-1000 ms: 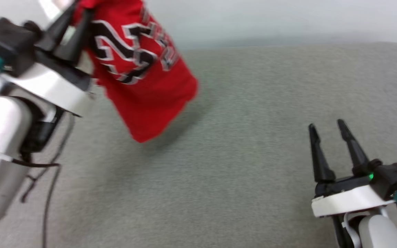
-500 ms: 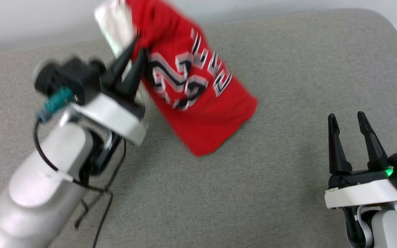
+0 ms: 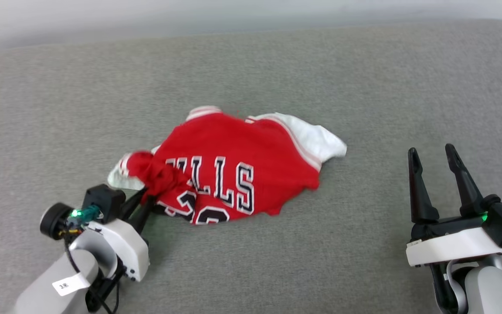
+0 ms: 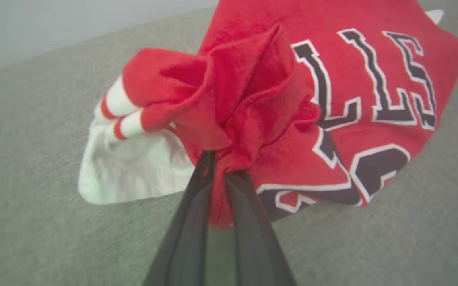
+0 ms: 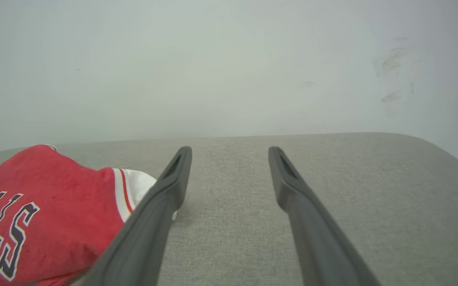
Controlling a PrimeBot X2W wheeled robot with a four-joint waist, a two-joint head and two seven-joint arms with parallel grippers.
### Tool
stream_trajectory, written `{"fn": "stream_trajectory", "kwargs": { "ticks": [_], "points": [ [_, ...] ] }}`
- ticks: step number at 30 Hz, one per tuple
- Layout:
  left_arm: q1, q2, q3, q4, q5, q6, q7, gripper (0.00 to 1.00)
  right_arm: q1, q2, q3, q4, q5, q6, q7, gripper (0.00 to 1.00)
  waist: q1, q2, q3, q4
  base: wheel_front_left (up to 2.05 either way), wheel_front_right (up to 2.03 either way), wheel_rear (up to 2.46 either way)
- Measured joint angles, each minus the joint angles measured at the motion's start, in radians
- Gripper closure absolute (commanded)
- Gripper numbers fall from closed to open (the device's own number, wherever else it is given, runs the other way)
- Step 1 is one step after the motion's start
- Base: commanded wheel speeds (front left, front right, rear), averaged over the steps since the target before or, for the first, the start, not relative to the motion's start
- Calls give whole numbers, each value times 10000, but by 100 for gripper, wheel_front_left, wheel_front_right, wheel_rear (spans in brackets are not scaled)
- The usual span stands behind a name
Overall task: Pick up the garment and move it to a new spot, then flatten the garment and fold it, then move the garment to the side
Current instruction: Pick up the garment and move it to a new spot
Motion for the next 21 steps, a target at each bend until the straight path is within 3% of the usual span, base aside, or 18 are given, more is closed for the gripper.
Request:
{"fn": "stream_trajectory", "kwargs": {
  "ticks": [1,2,9,14,21],
  "points": [
    [-2,-38,-65,255,15,-63,109,43,1,0,8,36,-21,0,0,0,0,0,-48,79,0,0,0],
    [-1,-81,-178,426,19,-159,221,0,3,0,8,73,-46,0,0,0,0,0,-106,147,0,0,0],
    [-13,-466,-316,968,265,-209,29,0,179,0,-40,336,-173,0,0,0,0,0,-654,534,0,0,0],
    [264,-583,249,426,594,286,-71,0,387,0,-224,370,-272,0,0,0,0,0,-1136,761,0,0,0],
    [1739,-786,2144,-1988,1756,1287,-100,0,697,0,-472,431,-362,0,0,0,-1,0,-1750,1059,0,0,0]
  ]
}}
